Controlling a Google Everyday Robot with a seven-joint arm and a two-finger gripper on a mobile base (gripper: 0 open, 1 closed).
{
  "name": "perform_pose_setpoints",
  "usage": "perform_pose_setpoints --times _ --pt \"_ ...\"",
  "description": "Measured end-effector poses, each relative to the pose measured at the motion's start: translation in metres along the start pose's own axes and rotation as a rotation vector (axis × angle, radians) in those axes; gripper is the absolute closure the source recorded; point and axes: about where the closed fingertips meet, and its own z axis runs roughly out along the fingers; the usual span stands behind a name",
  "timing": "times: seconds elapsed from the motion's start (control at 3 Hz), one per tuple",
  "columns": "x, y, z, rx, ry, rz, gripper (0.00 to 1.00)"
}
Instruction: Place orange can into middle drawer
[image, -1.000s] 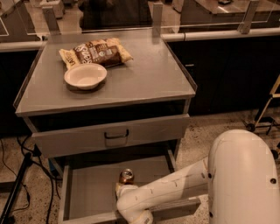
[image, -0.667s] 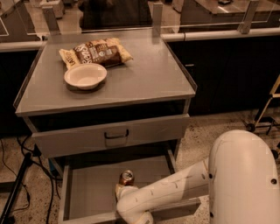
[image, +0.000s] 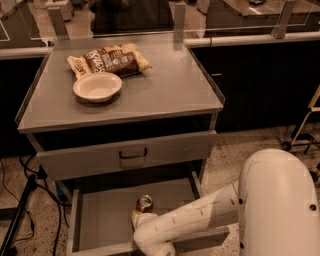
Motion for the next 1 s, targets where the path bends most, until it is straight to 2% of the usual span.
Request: perform_pose_setpoints --times 0.67,1.0 --pt "0.0 0.0 0.0 0.0 0.0 0.0 0.11" --pt "0.0 0.0 0.0 0.0 0.0 0.0 0.0"
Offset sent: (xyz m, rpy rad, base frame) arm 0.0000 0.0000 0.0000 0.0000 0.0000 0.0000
